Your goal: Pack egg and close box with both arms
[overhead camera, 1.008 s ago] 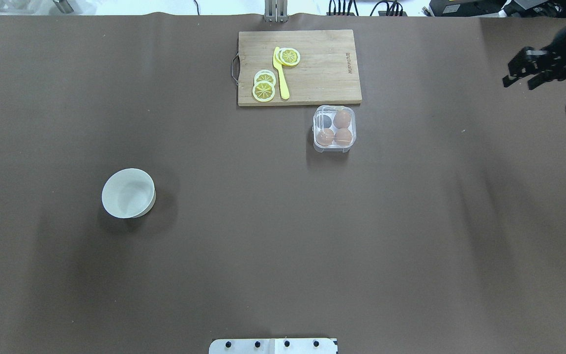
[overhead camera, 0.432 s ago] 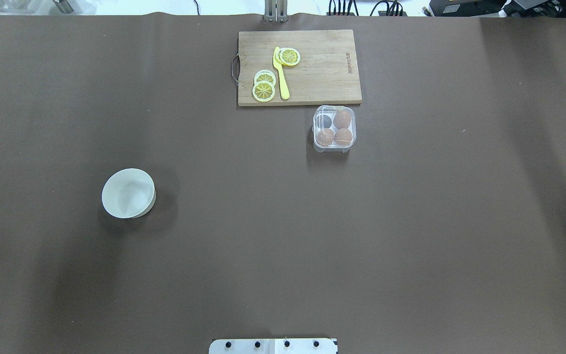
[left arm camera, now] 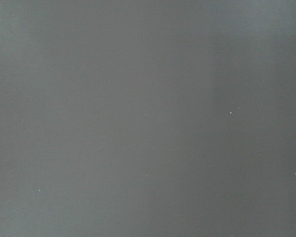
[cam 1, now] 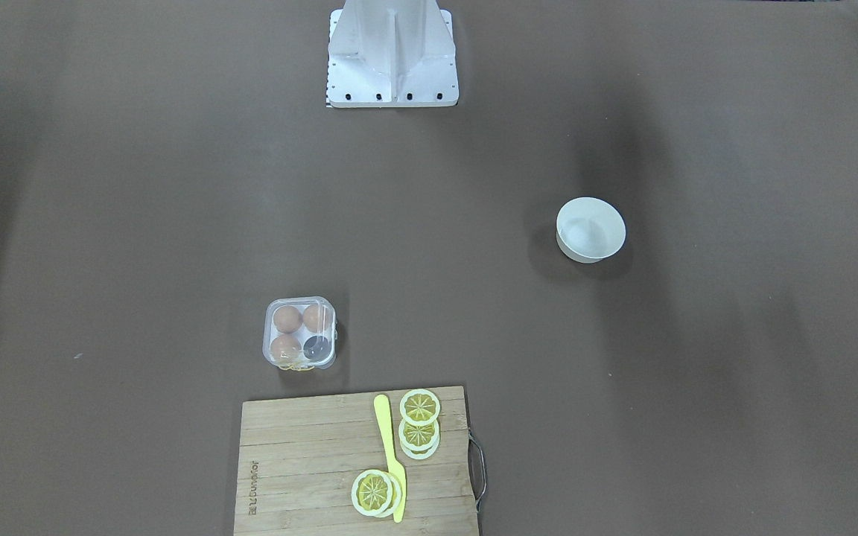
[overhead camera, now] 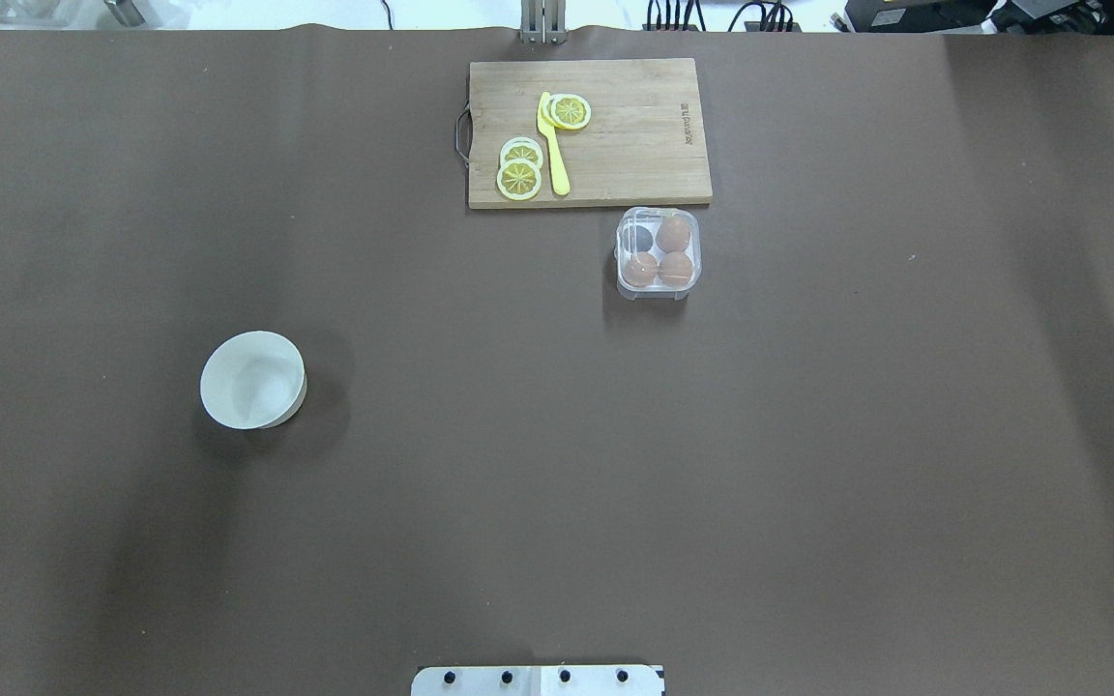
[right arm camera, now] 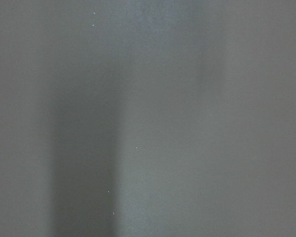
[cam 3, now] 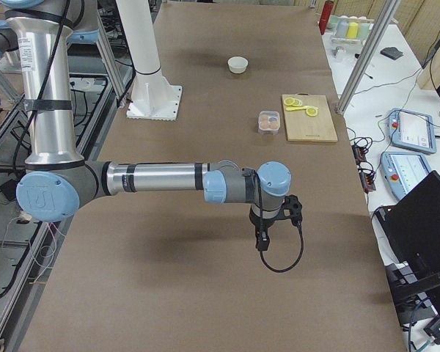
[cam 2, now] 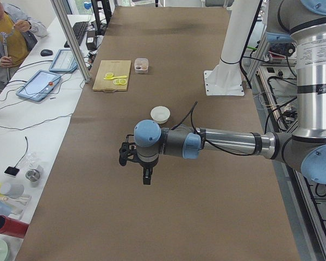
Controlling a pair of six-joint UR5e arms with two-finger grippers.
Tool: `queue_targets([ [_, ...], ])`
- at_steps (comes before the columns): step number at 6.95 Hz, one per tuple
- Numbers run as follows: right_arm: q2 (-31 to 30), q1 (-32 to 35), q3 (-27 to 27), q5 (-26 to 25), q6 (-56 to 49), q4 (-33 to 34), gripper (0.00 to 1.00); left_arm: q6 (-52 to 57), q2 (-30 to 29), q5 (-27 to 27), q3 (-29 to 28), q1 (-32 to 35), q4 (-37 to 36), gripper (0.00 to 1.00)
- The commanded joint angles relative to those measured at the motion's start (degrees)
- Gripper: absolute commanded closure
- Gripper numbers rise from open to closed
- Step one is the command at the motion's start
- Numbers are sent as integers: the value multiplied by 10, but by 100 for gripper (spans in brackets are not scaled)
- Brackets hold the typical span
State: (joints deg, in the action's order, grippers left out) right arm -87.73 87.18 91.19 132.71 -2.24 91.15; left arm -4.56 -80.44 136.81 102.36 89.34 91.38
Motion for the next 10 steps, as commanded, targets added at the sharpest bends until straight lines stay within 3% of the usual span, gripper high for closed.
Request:
queue_targets([
  [1,2,-1,-7,-9,1,-3,0,1,30,-29,6,2,0,2],
  [4,-2,0,-7,-13,0,-3,0,2,51,-26,34,55,-1,2],
  [10,-7,-5,-6,-8,2,-3,0,0,60,-25,40,50,-1,2],
])
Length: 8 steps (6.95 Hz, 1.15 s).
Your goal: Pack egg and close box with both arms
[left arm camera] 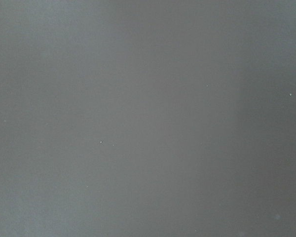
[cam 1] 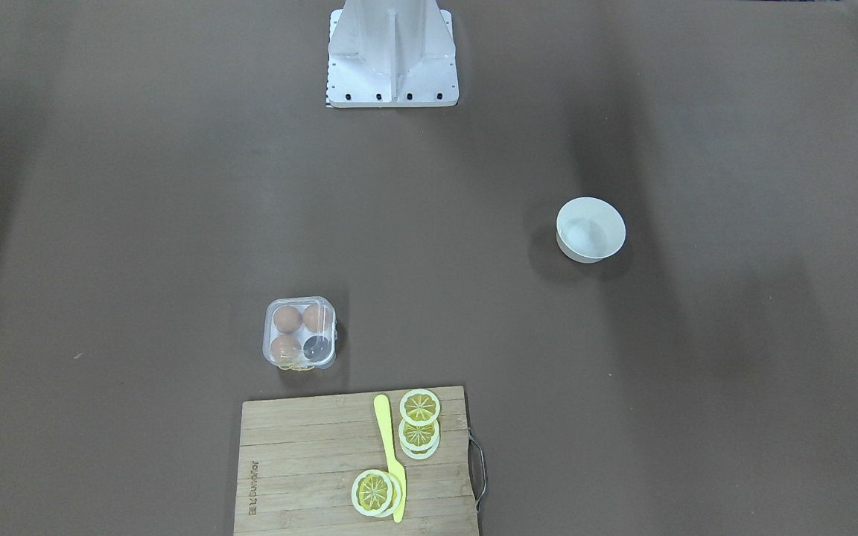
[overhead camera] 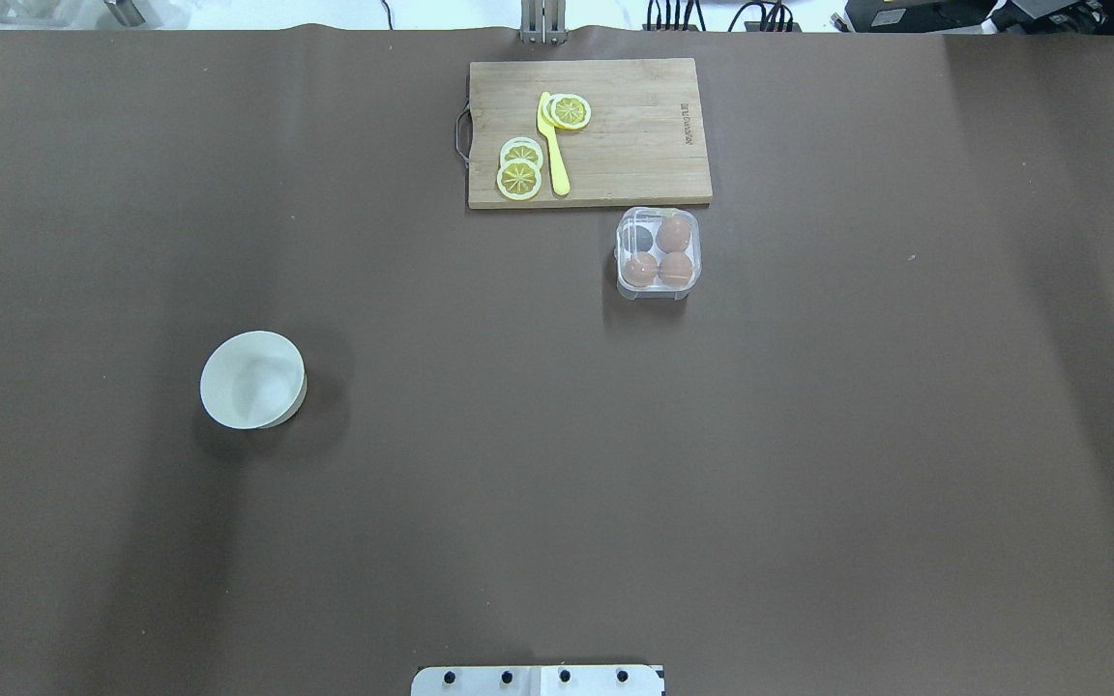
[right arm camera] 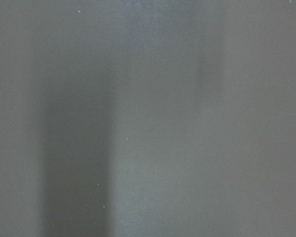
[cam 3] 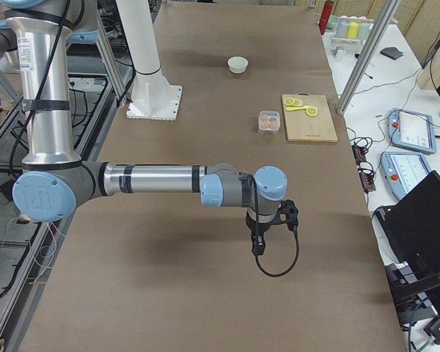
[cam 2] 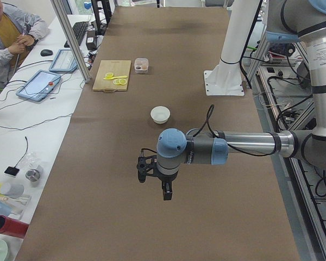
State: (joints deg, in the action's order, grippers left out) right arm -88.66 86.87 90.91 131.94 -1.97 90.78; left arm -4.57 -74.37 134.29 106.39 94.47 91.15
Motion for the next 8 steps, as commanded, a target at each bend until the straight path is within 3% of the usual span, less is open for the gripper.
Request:
queue_targets([
  [1,2,-3,1,2,-1,4,0,0,-4,-2,-1,0,0,2],
  [8,5,-21,2,0,6,2,0,0,-24,-7,-2,0,1,2],
])
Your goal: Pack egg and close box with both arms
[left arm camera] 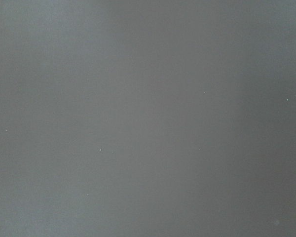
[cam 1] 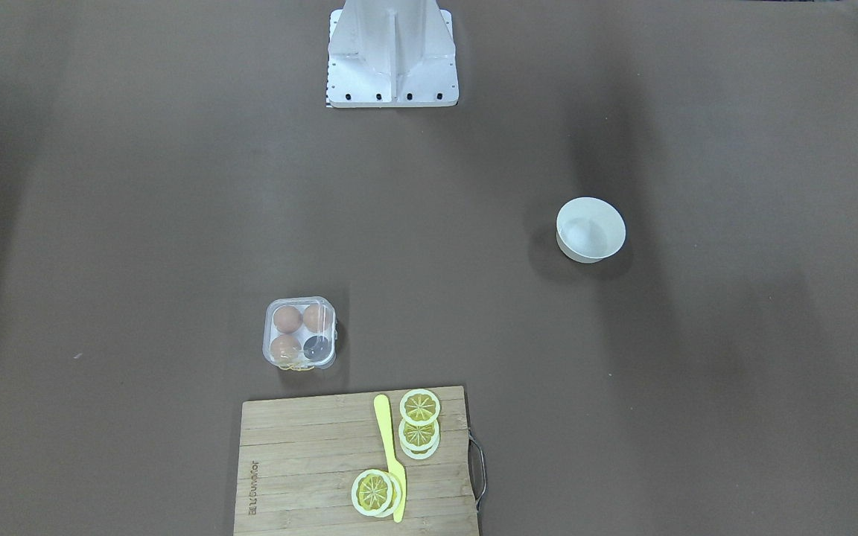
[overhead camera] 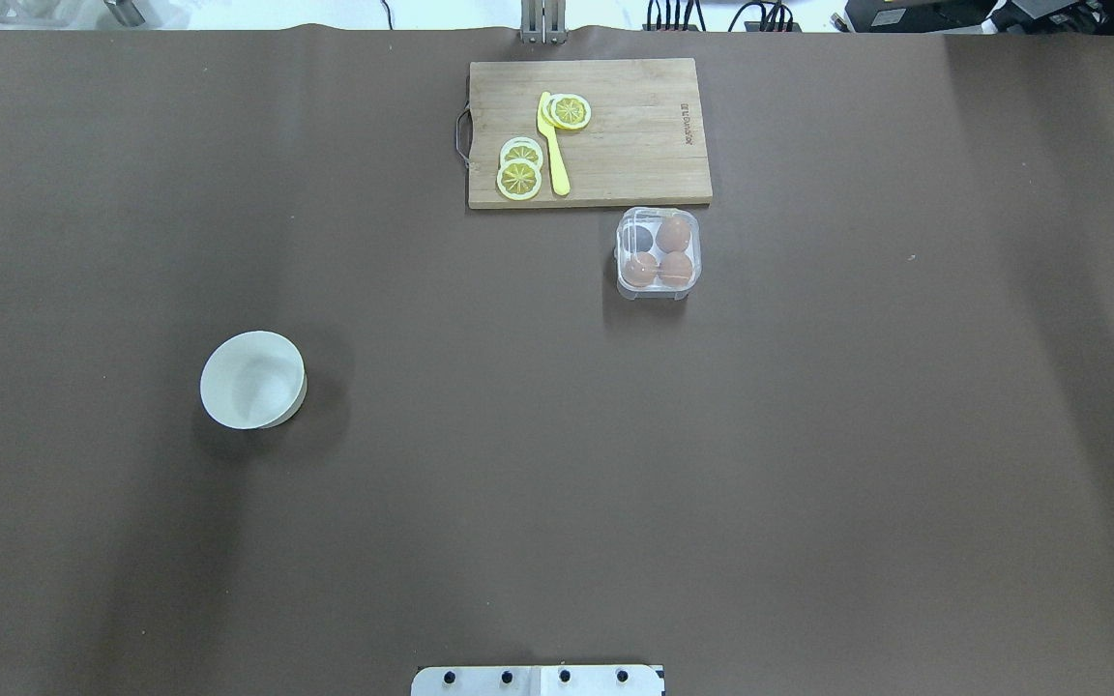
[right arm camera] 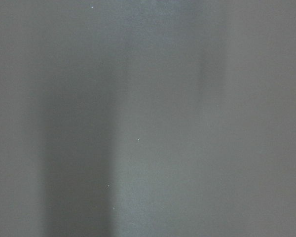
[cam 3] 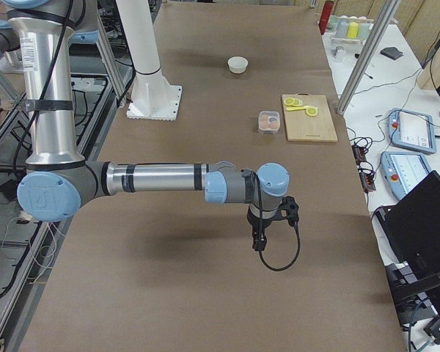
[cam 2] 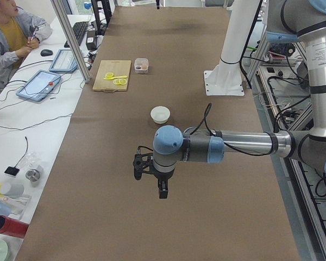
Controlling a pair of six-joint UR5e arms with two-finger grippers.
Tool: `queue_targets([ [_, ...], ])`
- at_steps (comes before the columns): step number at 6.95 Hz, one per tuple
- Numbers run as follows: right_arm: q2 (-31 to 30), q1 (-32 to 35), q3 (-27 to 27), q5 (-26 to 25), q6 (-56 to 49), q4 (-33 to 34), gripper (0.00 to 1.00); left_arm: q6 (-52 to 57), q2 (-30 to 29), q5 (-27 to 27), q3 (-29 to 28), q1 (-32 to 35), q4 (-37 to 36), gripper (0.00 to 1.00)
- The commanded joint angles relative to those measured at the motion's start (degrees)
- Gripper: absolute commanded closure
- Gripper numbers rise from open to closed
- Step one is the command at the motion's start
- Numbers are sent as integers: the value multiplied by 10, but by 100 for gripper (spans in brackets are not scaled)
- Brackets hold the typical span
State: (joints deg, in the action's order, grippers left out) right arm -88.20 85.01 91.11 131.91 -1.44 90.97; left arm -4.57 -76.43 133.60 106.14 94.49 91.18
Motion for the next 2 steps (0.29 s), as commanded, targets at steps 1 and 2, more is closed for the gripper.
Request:
queue_targets([
  [1,0,-2,0,-2,0,0,0,0,-4,1,0,0,1,2],
  [2,1,-2,0,-2,0,0,0,0,-4,1,1,0,2,2],
])
